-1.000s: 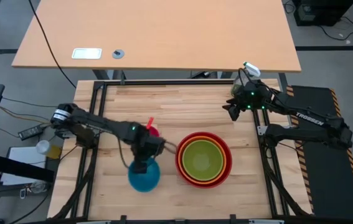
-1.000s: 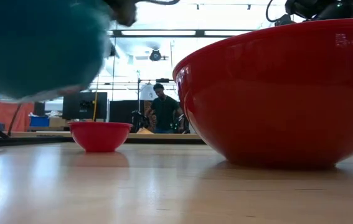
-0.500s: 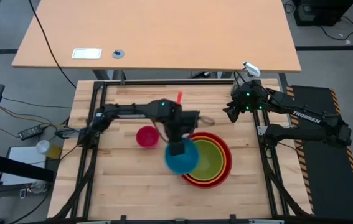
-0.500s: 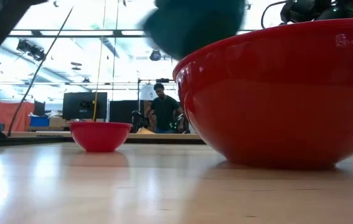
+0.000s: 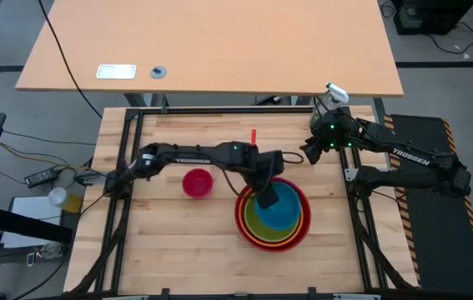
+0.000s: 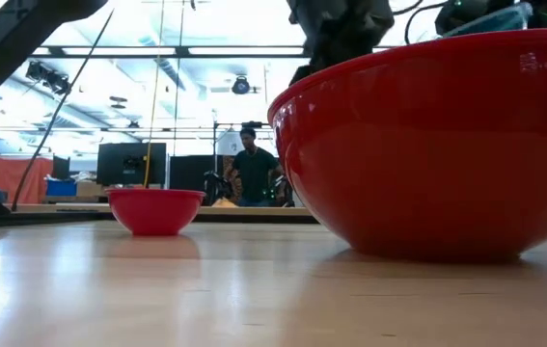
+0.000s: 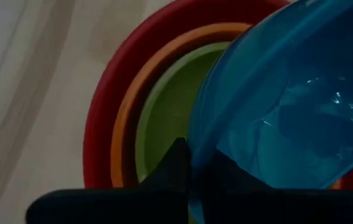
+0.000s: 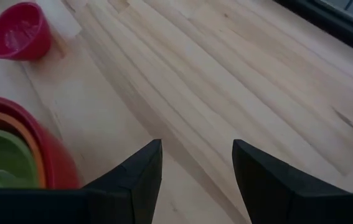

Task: Nest bowls inside each other
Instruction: Stack the blue bowl on top of the green bowl

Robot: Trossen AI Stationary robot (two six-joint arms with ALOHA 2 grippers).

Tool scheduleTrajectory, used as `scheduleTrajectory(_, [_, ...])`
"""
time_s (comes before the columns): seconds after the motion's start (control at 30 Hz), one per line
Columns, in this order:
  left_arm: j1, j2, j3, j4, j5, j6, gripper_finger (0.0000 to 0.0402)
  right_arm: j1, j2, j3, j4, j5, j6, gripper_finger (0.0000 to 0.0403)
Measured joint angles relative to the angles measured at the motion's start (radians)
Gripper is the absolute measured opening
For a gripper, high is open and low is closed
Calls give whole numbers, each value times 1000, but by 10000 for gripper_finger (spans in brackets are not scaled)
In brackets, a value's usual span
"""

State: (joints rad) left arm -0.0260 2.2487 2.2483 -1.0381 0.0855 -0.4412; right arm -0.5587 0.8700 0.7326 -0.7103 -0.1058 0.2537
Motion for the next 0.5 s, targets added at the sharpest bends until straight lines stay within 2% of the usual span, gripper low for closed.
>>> scheduleTrajectory(0.3, [-26, 115, -1, -21, -4, 9, 20, 0, 0, 0, 16, 2, -2, 201])
scheduleTrajectory(0.5, [-31, 121, 1, -32, -2, -39, 62, 0, 0, 0, 17, 3, -2, 201])
